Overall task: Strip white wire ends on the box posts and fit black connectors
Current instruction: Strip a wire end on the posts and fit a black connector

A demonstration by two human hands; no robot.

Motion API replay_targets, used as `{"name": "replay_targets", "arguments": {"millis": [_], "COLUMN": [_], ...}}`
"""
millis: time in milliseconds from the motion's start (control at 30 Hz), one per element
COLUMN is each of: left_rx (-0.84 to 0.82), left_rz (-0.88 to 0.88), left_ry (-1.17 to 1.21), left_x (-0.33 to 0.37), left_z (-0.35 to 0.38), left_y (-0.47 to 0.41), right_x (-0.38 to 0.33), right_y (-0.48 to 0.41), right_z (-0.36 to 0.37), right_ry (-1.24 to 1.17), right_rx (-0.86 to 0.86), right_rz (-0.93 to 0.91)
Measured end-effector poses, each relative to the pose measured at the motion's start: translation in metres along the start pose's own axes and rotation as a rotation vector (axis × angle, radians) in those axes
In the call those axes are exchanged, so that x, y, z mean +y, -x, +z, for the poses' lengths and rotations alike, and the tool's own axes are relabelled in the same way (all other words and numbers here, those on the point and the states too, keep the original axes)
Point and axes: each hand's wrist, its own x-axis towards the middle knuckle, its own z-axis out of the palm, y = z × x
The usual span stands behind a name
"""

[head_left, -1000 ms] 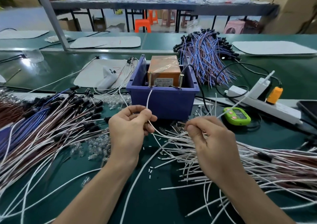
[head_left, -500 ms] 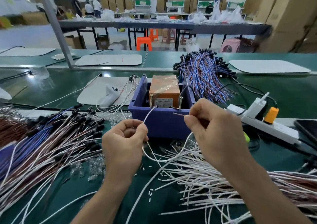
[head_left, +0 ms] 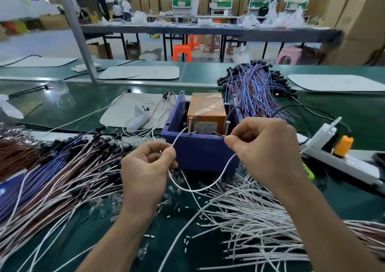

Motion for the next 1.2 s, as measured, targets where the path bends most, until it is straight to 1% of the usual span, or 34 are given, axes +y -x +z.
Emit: {"name": "replay_targets", "arguments": {"millis": [167, 333, 500, 600, 767, 867, 1067, 1200], "left_rx": [-0.004, 0.005, -0.013, 0.022, 0.041, 0.021, -0.040, -0.057], "left_rz": [0.000, 0.035, 0.081, 0.067, -0.024, -0.056, -0.028, 0.002], "left_ry": [0.007, 0.038, -0.025, -0.044, 0.078, 0.127, 0.051, 0.045], "left_x": [-0.0019, 0.0000, 0.0014, -0.0020, -0.0023, -0.0023, -0.0035, 0.0008], "left_z": [0.0007, 0.0019, 0.0037, 0.0040, 0.0046, 0.0052, 0.0037, 0.0049], "left_y": [-0.0002, 0.0032, 0.0075, 0.0041, -0.0013, -0.0016, 0.0001, 0.0033], "right_x": [0.0030, 0.0030, 0.0033, 0.0030, 0.0022, 0.0014, 0.0017, 0.0021], "right_y": [-0.0014, 0.0014, 0.0024, 0.0023, 0.0027, 0.0027, 0.0006, -0.0024], "right_z": [0.0011, 0.0063, 0.0061, 0.0059, 0.0058, 0.0057, 0.0036, -0.0015], "right_ry": [0.038, 0.070, 0.069, 0.066, 0.073, 0.073, 0.087, 0.073], "right_rx": [0.080, 0.123, 0.129, 0.130, 0.132, 0.131, 0.136, 0.126], "right_rz": [0.018, 0.007, -0.015, -0.020, -0.016, -0.003, 0.031, 0.043]}}
